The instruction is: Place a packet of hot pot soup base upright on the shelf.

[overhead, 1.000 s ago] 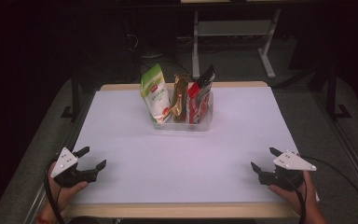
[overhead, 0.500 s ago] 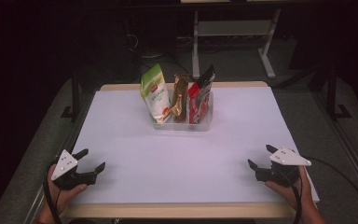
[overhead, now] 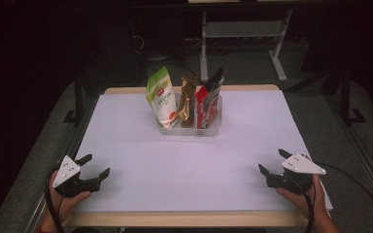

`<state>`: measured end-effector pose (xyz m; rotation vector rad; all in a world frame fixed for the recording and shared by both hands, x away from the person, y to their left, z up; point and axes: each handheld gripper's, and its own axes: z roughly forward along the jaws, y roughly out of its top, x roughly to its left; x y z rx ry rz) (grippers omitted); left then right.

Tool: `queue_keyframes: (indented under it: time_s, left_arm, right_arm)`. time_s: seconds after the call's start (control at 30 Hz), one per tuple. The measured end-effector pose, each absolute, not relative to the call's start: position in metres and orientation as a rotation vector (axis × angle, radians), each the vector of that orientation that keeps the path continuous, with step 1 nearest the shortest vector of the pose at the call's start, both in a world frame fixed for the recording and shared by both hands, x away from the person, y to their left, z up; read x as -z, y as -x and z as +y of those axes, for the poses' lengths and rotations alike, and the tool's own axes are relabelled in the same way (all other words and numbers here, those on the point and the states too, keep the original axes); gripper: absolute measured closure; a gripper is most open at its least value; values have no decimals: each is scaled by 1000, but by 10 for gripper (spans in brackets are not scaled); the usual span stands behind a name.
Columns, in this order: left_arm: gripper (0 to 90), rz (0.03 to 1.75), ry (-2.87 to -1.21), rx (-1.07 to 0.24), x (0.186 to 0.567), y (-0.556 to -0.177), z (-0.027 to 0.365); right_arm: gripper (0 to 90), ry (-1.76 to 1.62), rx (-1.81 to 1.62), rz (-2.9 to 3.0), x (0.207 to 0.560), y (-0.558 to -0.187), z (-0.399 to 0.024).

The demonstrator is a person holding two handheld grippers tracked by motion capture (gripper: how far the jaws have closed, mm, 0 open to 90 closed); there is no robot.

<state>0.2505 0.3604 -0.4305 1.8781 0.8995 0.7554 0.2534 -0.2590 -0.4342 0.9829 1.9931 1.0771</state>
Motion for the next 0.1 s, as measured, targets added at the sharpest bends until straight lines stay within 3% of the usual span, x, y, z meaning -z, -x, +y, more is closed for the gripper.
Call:
queue_keyframes:
  time_s: [0.1]
  left_arm:
    - [172,899,-1883,-761,431,-251,359]
  right_arm:
    - [167,-970,-1079,2001,434,-253,-258]
